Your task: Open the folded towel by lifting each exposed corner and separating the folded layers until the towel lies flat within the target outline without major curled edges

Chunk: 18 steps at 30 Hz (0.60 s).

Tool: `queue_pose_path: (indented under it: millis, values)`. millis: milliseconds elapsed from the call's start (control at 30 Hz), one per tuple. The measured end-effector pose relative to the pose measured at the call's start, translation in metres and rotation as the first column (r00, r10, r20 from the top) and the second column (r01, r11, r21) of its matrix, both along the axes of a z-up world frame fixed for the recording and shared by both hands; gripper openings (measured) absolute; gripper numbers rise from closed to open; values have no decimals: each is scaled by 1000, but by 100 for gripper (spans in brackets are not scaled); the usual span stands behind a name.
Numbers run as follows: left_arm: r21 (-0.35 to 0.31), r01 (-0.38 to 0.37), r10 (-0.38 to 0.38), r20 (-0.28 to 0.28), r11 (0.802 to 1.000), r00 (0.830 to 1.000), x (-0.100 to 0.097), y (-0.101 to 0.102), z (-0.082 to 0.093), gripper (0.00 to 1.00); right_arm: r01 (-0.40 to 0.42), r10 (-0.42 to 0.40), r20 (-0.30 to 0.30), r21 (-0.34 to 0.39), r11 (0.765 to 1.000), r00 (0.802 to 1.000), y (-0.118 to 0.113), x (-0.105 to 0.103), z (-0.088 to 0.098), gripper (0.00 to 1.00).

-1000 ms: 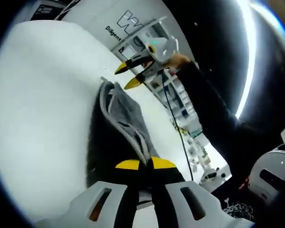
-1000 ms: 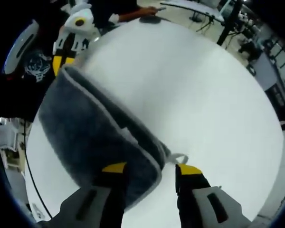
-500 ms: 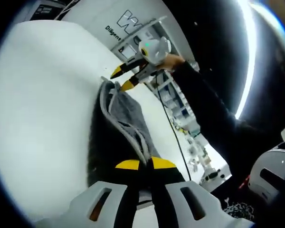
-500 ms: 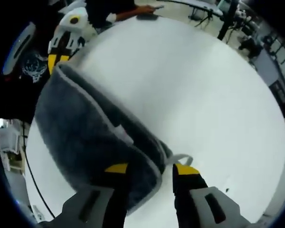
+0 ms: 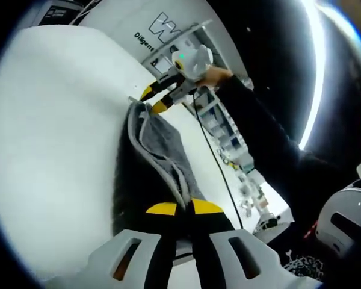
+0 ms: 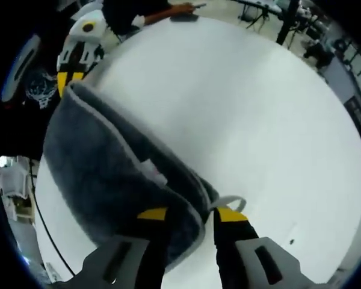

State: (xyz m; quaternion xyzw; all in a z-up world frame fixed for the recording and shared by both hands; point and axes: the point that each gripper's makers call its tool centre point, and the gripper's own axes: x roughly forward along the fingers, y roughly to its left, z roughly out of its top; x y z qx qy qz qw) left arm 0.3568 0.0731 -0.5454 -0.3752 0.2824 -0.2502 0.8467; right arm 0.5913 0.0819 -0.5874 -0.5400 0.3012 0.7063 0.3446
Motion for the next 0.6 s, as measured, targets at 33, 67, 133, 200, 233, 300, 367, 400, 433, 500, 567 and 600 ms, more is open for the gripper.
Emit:
queue_pose_path:
  millis: [33,67,133,200,233,300,367,400,433,500,567,600]
  values:
    - [2,-1,1,-1,1000,1000,0,0,0,5,8,-8,-5,-3,1000,1000,0,1,1,25]
    - [3,-2,2,-1,1000,1000,0,0,-1,5,12,-12,-11,-4,1000,1000,0,1,2,25]
    - [3,-4,4,-3,1000,1000,0,1,-2,5,20,-20,-22,-9,1000,1000,-1,1,4,25]
    - [6,-4,4,-3,1000,1000,0,1,-3,5,27,-27,-21,-7,1000,999,0,2,6,25]
    - [9,-5,5,-2,1000,1000,0,1,-3,5,27,-27,-20,-5,1000,999,0,2,6,25]
    - [12,-6,6,0,1000,1000,0,0,-4,5,32,-32,-23,-1,999,999,2,3,5,24]
    - [14,-4,4,0,1000,1000,0,1,-5,6,30,-30,-22,3,1000,999,4,3,2,22]
    - [12,-4,4,-1,1000,1000,0,0,-5,6,25,-25,-21,0,1000,999,4,2,0,20]
    - [11,-3,3,-3,1000,1000,0,0,-6,6,22,-22,-21,-5,1000,1000,3,2,-3,20]
    - [14,-3,3,-5,1000,1000,0,0,-6,6,25,-25,-22,-13,1000,999,1,1,-6,19]
    - [14,-3,3,-6,1000,1000,0,1,-7,6,26,-26,-22,-12,1000,999,2,3,-6,18]
    - [14,-3,3,-6,1000,1000,0,1,-7,6,25,-25,-22,-10,1000,999,2,3,-7,18]
